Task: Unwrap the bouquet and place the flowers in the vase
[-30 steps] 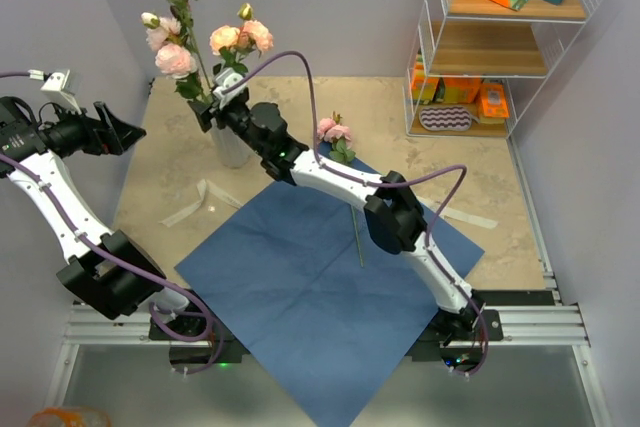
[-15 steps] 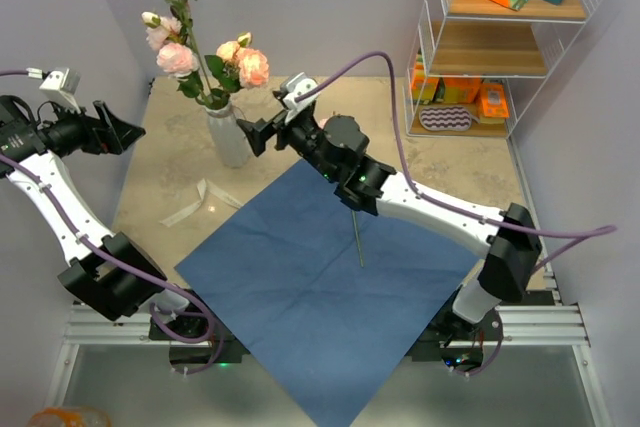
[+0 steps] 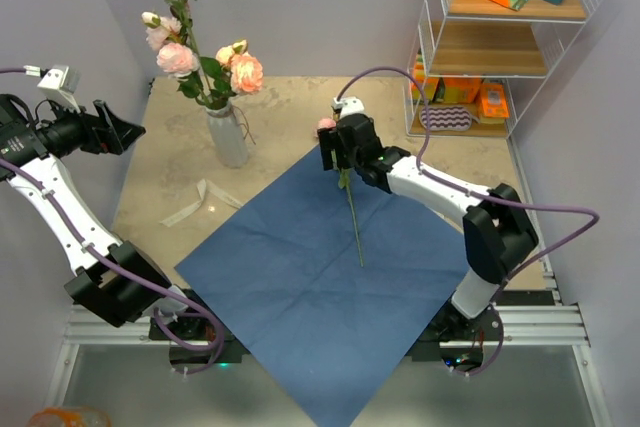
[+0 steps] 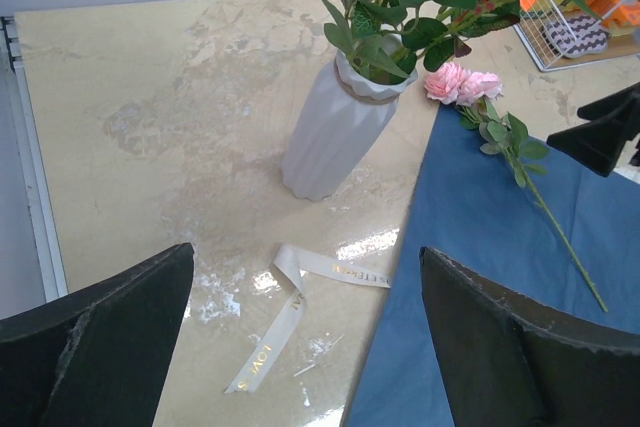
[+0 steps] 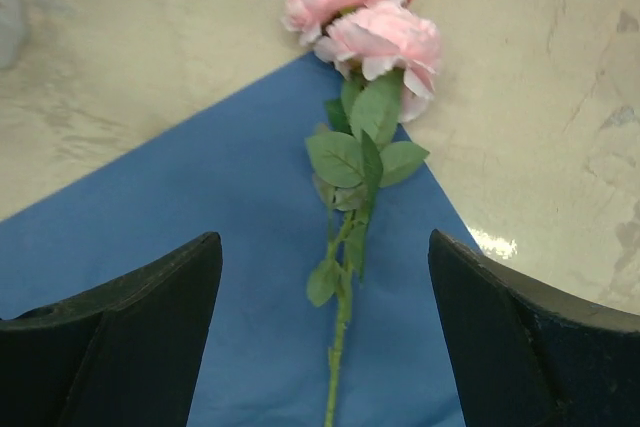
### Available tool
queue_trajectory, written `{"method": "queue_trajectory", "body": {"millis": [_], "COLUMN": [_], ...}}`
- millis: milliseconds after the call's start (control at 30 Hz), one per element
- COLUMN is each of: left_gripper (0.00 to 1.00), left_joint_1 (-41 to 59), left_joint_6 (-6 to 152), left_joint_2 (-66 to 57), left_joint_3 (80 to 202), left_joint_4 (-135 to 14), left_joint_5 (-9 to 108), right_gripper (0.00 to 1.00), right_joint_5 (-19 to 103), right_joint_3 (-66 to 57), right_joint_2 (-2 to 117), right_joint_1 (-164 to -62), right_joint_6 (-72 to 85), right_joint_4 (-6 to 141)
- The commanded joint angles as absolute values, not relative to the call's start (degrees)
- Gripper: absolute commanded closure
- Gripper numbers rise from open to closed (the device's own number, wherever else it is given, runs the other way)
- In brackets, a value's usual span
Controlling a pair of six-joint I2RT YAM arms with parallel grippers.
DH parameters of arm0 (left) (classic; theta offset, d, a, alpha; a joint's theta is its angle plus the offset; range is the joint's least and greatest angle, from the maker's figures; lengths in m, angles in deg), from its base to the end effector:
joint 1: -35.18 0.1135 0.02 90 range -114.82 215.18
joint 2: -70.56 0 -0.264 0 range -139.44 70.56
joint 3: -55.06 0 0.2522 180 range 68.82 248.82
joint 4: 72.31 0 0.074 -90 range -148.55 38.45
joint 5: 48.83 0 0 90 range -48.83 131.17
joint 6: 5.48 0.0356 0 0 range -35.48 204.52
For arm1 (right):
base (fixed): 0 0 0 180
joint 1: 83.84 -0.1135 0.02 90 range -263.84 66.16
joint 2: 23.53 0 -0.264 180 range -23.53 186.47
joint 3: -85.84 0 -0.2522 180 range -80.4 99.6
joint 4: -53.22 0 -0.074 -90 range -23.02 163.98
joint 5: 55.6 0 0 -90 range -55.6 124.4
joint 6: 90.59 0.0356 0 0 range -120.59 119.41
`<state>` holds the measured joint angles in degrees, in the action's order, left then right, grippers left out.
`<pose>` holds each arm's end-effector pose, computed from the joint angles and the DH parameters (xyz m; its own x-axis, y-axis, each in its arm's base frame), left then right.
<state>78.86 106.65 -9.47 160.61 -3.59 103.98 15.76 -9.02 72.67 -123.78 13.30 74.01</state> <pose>0.2155 0.1620 0.4204 -0.4008 -0.1448 -0.9046 0.3286 0.8990 -0.2894 0.3044 0.2401 0.2707 -0.4888 -0.1126 -0.8651 -0.2913 0.9558 0.0402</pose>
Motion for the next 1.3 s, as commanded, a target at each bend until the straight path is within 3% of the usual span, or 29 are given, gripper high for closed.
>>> {"method": "queue_trajectory", "body": {"millis": [0, 233, 533, 633, 667, 733, 867, 967, 1000, 1267], "left_gripper": [0.01, 0.01, 0.01, 0.01, 0.01, 0.01, 0.01, 0.01, 0.01, 0.01], "left_joint_1": [78.9, 78.9, 78.9, 78.9, 78.9, 78.9, 78.9, 78.9, 78.9, 78.9], "left_joint_6": [107.2, 108.9, 109.6, 109.8, 109.8, 109.9, 110.1, 110.1, 110.2, 110.1], "left_joint_2": [-8.5, -9.0, -9.0, -9.0, -9.0, -8.9, -8.8, -8.7, -8.7, -9.9], "left_joint_3": [162.4, 163.0, 163.0, 163.0, 163.0, 163.0, 163.1, 163.1, 163.1, 163.8], "left_joint_4": [-3.8, -2.7, -2.6, -2.6, -2.7, -2.6, -2.6, -2.4, -2.5, -2.3], "left_joint_5": [105.2, 105.3, 105.6, 105.3, 105.2, 104.9, 104.5, 104.4, 104.4, 104.0], "right_gripper": [0.13, 0.15, 0.21, 0.32, 0.42, 0.52, 0.63, 0.85, 0.97, 1.0], "right_joint_5": [16.5, 17.0, 15.5, 16.9, 17.3, 18.3, 19.0, 19.3, 19.3, 19.3], "right_joint_3": [-5.7, -0.6, -0.4, -1.6, -1.9, -2.3, -2.5, -2.2, -2.1, -1.8], "right_joint_2": [78.4, 89.1, 92.5, 93.2, 93.3, 93.4, 93.6, 93.4, 92.9, 80.1], "right_joint_1": [-122.8, -121.1, -119.5, -119.5, -119.4, -119.4, -119.3, -119.2, -119.0, -118.9], "right_joint_6": [15.6, 15.3, 16.2, 16.7, 16.9, 17.6, 18.0, 18.0, 18.2, 19.0], "right_joint_4": [76.6, 79.5, 79.2, 78.1, 77.4, 77.2, 76.7, 77.0, 77.0, 76.0]}}
